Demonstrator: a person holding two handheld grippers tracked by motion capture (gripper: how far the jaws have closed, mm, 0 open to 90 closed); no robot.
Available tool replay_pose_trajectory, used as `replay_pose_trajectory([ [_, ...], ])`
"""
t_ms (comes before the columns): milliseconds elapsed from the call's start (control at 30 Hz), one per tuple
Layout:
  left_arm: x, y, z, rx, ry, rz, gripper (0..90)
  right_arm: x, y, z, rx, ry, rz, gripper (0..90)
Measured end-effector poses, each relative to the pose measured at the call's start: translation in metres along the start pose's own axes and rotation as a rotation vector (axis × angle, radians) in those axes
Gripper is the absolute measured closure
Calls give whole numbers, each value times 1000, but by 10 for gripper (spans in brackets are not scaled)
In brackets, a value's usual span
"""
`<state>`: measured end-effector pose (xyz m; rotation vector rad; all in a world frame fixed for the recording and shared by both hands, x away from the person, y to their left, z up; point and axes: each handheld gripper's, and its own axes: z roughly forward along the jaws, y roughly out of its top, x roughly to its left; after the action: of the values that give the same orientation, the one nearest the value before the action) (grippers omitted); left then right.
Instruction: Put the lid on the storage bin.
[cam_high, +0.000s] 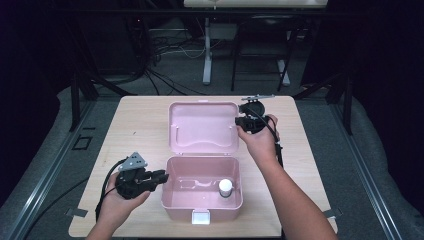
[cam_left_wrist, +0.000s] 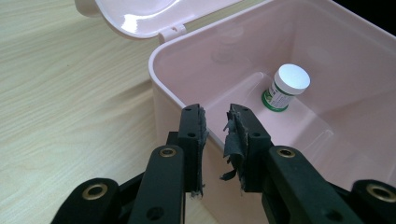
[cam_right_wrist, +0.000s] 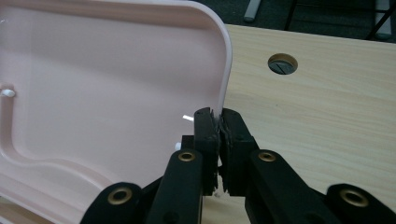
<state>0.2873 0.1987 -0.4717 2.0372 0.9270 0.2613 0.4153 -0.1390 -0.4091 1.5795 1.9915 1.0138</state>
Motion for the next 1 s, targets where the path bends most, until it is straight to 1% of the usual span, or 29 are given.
replay_pose_trajectory([
  [333,0,0,0,0,2,0,749,3,-2,-11,-27,4,-25,865],
  [567,0,0,0,-1,2,-1,749,5,-6,-22,-55,16,-39,866],
  [800,0,0,0,-2,4,-2,749,6,-9,-31,-71,25,-54,868],
  [833,0,0,0,-1,3,-2,750,7,-11,-33,-86,28,-62,869],
  [1000,-1,0,0,-2,5,-4,750,7,-14,-38,-97,38,-63,870],
])
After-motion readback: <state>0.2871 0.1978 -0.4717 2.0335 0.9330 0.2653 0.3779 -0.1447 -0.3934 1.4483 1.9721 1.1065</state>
